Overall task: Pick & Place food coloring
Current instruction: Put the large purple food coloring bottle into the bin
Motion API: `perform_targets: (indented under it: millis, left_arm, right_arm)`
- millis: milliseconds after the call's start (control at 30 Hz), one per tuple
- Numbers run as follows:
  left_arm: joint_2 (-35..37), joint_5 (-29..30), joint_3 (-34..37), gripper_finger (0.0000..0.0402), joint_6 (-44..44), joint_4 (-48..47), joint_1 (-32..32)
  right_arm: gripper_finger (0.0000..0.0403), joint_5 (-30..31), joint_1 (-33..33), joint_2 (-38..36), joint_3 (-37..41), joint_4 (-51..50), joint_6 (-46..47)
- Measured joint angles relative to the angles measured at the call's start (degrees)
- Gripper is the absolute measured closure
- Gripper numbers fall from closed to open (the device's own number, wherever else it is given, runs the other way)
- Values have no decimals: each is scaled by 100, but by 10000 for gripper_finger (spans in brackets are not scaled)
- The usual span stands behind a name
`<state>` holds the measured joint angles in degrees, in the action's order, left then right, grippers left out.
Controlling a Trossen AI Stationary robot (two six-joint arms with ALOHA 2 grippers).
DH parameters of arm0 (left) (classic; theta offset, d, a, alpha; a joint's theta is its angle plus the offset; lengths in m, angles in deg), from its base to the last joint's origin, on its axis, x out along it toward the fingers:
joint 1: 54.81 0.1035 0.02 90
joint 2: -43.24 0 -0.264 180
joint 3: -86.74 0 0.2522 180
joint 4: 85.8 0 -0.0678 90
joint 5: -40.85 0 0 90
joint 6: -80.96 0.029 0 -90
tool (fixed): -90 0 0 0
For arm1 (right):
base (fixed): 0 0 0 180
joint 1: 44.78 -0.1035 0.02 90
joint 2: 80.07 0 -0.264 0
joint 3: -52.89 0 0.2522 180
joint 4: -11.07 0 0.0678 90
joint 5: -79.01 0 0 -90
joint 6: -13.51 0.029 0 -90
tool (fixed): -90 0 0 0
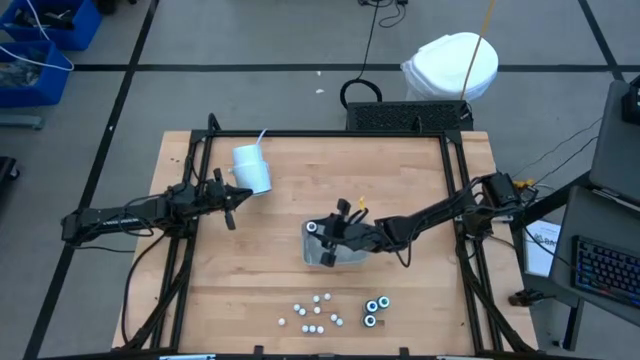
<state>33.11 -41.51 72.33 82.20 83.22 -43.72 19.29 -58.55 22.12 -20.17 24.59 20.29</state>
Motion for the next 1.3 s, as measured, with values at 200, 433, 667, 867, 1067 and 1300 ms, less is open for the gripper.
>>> perform_targets:
  millis: [200, 433, 667, 867, 1067, 1300]
  left_arm:
    - [1, 2, 0, 376, 0, 2, 2]
    - [1, 133, 0, 376, 1, 32, 1]
    - [0, 144, 0, 376, -2, 36, 1]
    - [0, 144, 0, 376, -4, 37, 1]
    - [2, 146, 0, 376, -2, 37, 0]
    - [2, 143, 0, 376, -2, 35, 1]
  right_arm:
    - [294, 135, 16, -17, 83, 16, 163]
    - [294, 145, 15, -11, 78, -347, 646]
    - [294, 148, 17, 269, 74, -76, 756]
    - [294, 160, 30, 372, 71, -8, 751]
    - [294, 158, 64, 576, 75, 93, 755]
    - [294, 298, 70, 822, 74, 180, 757]
